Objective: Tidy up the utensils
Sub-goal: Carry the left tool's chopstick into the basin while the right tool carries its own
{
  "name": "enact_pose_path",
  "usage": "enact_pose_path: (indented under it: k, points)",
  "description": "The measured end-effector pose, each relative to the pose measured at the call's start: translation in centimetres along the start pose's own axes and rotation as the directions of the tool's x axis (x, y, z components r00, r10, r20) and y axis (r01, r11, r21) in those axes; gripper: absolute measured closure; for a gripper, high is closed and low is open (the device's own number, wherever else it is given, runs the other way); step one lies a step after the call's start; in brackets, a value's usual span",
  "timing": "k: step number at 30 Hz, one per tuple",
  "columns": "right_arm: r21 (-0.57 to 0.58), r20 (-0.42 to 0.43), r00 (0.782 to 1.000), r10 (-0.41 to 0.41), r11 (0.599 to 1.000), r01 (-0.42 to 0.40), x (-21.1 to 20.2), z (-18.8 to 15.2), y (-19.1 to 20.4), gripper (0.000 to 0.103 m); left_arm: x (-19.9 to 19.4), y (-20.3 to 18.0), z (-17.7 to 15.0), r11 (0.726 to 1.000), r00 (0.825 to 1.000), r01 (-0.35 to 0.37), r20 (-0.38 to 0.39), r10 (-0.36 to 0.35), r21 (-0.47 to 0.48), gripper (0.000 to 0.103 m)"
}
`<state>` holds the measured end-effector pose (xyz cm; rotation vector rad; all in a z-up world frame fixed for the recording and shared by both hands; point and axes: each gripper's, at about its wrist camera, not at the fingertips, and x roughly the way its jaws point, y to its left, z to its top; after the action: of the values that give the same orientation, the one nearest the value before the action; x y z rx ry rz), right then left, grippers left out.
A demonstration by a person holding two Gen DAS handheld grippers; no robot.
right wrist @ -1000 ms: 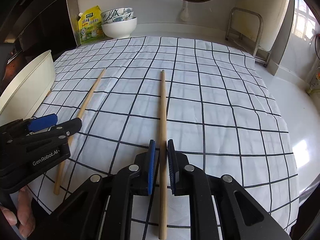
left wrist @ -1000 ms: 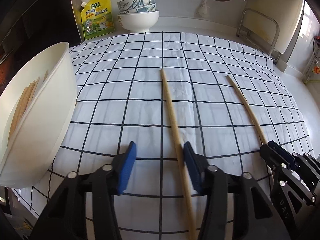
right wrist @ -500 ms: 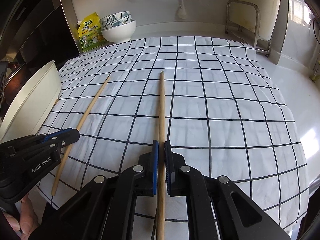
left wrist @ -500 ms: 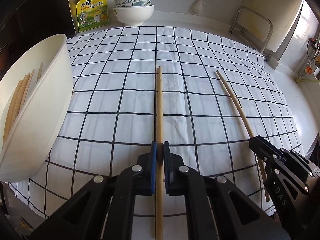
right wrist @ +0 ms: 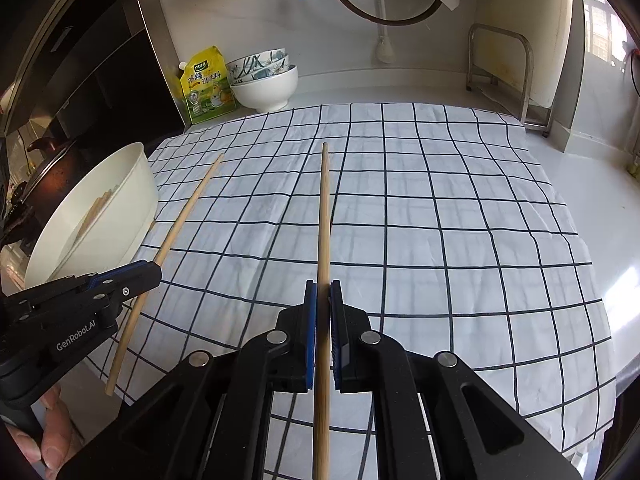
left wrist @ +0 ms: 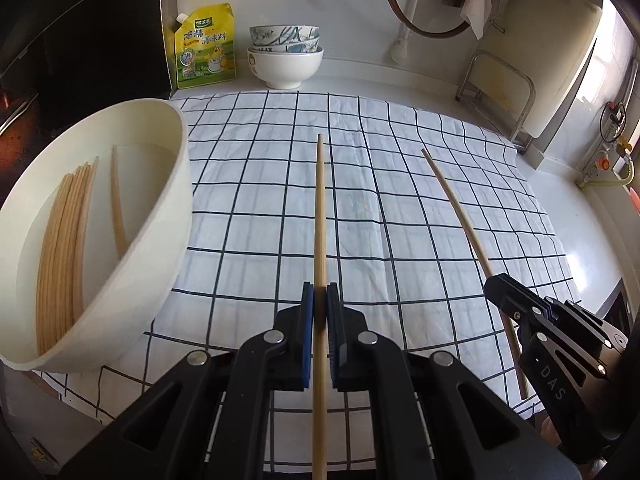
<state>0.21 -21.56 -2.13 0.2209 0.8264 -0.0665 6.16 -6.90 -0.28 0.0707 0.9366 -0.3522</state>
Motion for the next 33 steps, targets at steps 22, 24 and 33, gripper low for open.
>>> enact_pose_path:
  k: [22, 24, 33]
  points:
    - [-0.143, 0.104, 0.980, 0.168, 0.978, -0.153, -1.5, 6.4, 11.4, 0.097, -6.8, 8.7, 2.9, 0.993, 0.986, -0.040, 0.157, 0.057, -0.115, 0.096]
    - [-0.156, 0.103, 0.975, 0.196, 0.971, -0.179, -1.0, 6.9, 12.8, 0.097, -7.3, 10.1, 3.1, 0.990, 0.984, -0.054, 0.162, 0.075, -0.132, 0.096]
    - [-0.228, 0.050, 0.957, 0.286, 0.936, -0.267, 1.9, 8.2, 19.5, 0.097, -8.5, 16.9, 3.2, 0.967, 0.972, -0.125, 0.167, 0.164, -0.221, 0.096]
